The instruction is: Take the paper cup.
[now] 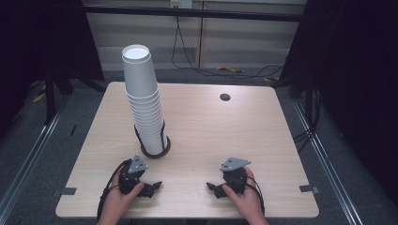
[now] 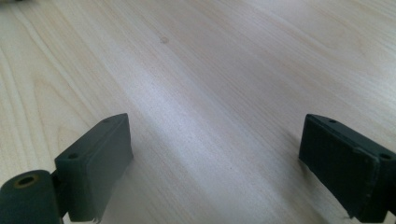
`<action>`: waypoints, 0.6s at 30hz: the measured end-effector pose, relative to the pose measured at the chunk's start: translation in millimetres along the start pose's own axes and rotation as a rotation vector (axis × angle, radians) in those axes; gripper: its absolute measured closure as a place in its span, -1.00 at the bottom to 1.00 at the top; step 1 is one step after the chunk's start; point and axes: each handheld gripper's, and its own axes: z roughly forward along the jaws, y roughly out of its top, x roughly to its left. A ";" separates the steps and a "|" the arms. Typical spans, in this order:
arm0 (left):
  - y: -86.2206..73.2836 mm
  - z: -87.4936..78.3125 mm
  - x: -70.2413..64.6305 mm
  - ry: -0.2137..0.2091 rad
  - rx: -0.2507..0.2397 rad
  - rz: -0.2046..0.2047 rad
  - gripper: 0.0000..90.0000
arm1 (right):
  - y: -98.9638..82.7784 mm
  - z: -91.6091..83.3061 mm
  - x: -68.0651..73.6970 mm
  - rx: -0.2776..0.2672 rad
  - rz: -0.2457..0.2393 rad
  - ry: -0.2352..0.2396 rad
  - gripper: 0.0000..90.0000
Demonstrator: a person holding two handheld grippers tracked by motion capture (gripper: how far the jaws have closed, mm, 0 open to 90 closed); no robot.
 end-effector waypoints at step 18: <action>-1.3 -13.6 1.3 0.028 0.050 0.000 -0.85 | 0.9 0.7 1.7 -0.001 0.002 -0.005 -0.80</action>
